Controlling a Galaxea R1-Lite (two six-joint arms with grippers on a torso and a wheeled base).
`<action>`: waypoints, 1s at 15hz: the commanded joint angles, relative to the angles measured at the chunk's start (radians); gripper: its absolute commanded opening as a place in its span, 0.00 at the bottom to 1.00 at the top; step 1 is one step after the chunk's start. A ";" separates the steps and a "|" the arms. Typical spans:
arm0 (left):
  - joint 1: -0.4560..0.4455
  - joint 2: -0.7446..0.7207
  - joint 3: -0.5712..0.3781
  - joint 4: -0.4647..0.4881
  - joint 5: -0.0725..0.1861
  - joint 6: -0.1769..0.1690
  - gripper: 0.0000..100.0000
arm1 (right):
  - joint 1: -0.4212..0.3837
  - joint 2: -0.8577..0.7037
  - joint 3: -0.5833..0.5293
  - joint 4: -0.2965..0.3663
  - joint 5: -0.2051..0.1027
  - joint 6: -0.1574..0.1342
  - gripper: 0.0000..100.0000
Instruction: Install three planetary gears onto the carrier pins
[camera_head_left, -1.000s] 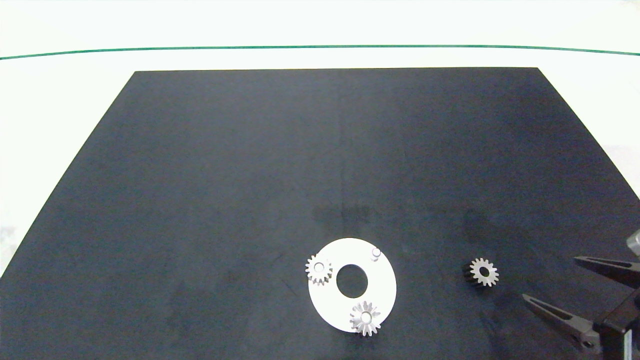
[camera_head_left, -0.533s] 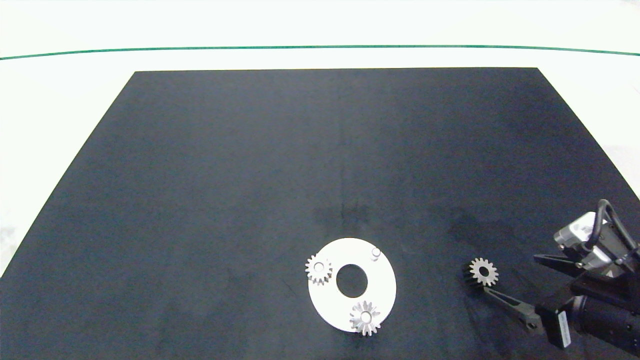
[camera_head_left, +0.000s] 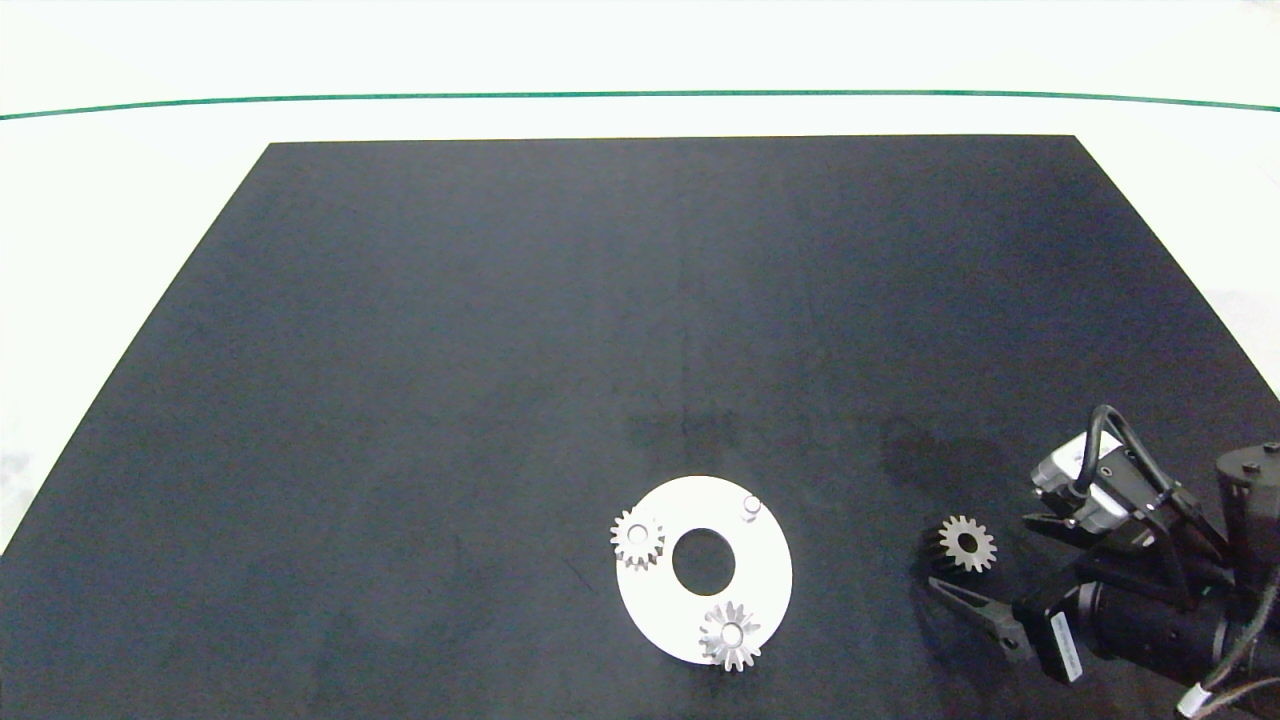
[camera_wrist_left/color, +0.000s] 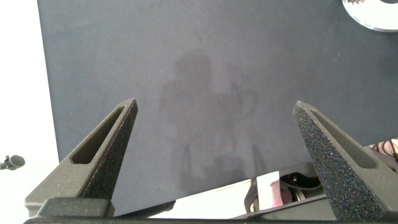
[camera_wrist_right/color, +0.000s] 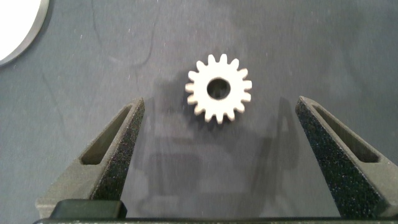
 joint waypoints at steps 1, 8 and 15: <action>0.000 0.006 0.003 0.004 0.000 0.001 1.00 | 0.001 0.056 -0.010 -0.038 -0.004 -0.002 1.00; -0.002 0.003 0.004 0.004 -0.001 0.003 1.00 | 0.001 0.081 -0.012 -0.047 -0.011 -0.004 0.85; -0.010 0.008 0.003 0.004 -0.001 0.001 1.00 | -0.001 0.084 -0.029 -0.047 -0.011 -0.004 0.72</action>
